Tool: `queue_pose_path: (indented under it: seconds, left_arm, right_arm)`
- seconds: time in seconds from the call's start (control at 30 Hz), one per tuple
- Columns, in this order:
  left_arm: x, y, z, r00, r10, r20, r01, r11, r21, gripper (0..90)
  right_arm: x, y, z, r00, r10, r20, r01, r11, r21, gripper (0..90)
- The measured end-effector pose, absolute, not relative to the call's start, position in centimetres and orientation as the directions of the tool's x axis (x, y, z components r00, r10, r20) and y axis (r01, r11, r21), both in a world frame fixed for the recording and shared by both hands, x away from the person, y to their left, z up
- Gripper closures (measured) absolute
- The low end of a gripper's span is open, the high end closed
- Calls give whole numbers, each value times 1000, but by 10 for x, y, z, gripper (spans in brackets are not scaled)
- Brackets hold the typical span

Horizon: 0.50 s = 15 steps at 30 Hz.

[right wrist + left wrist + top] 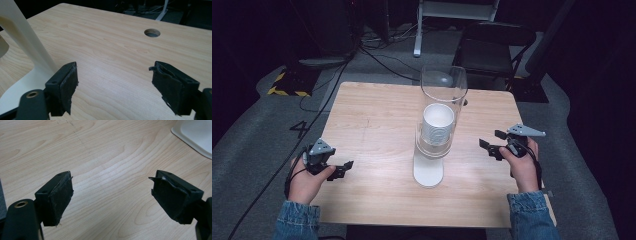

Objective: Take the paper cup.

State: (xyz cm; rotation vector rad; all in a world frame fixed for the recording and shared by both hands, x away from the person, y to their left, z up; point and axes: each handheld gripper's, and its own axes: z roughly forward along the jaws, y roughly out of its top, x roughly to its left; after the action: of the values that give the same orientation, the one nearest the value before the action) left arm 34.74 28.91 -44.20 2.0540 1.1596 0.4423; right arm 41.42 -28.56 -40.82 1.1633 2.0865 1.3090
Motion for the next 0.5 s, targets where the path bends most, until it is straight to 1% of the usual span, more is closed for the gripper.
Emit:
queue_pose_path:
  seconds: [0.07,0.2,0.4,0.5]
  left_arm:
    - [348,289,-442,538,841,-51,593,-335,733,169]
    - [349,286,-441,543,838,-53,589,-335,735,169]
    - [350,285,-441,546,835,-64,588,-327,740,168]
    - [350,285,-441,545,835,-70,589,-323,741,166]
  right_arm:
    - [414,-284,-408,-569,818,83,426,207,881,194]
    - [410,-280,-407,-587,805,85,411,207,888,158]
    - [407,-272,-404,-612,785,98,390,192,901,158]
    - [404,-265,-400,-636,767,83,370,208,905,159]
